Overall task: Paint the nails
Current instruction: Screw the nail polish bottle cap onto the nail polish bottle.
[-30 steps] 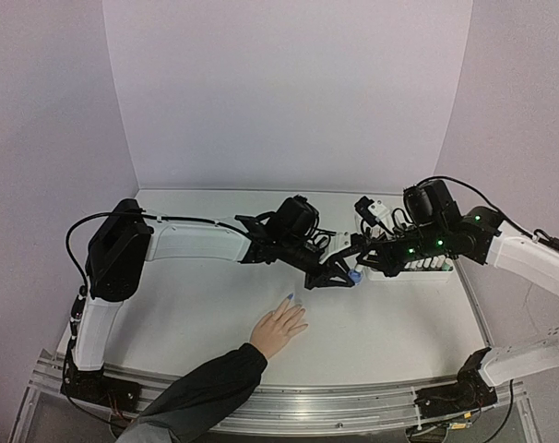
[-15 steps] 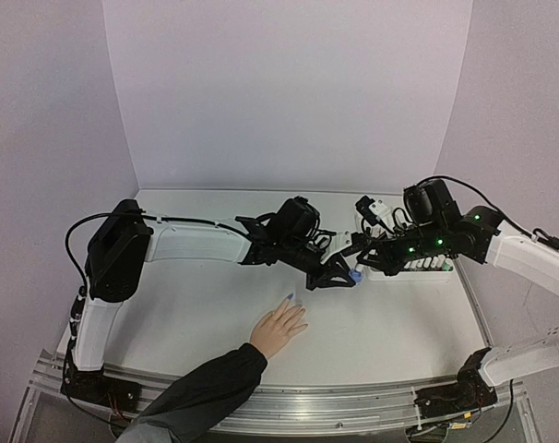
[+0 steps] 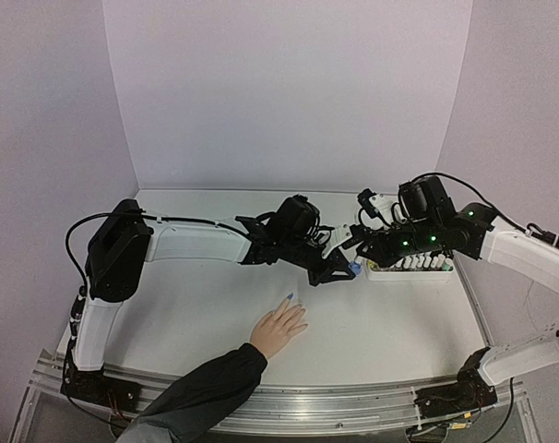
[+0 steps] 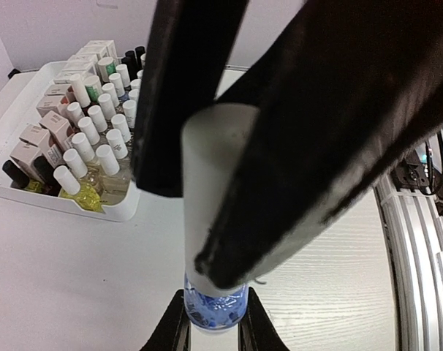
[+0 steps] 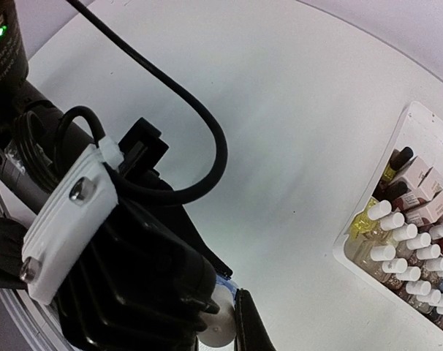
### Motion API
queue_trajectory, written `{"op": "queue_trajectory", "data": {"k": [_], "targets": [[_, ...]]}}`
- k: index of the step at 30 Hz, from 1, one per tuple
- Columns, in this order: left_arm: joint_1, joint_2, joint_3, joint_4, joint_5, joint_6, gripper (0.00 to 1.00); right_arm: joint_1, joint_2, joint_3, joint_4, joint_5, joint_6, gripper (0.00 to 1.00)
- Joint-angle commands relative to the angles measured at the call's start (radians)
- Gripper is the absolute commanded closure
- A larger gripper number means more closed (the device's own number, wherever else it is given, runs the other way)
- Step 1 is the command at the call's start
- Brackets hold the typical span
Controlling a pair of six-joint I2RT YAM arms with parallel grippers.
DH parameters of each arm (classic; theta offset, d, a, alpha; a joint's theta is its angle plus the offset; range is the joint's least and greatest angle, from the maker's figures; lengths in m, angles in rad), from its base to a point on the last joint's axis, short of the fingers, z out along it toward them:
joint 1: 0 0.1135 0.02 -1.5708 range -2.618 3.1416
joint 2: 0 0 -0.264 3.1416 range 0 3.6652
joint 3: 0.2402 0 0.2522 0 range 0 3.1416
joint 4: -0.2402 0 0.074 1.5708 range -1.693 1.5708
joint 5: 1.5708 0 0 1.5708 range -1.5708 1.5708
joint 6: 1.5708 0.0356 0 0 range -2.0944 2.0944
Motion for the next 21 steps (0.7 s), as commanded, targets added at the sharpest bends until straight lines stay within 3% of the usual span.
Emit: {"op": "queue_trajectory", "data": {"k": [1, 8, 13, 21], "targets": [[-0.001, -0.013, 0.092, 0.114, -0.026, -0.007, 1.00, 0.006, 0.034, 0.045, -0.020, 0.067, 0.089, 1.00], [-0.001, 0.011, 0.114, 0.112, -0.041, -0.009, 1.00, 0.006, 0.062, 0.093, -0.023, 0.097, 0.175, 0.86], [0.000, 0.017, 0.126, 0.101, -0.022, -0.009, 1.00, 0.007, 0.077, 0.114, -0.025, 0.064, 0.174, 0.53], [0.007, -0.001, 0.089, 0.087, -0.001, 0.004, 1.00, 0.006, 0.031, 0.124, -0.045, 0.054, 0.129, 0.31]]}}
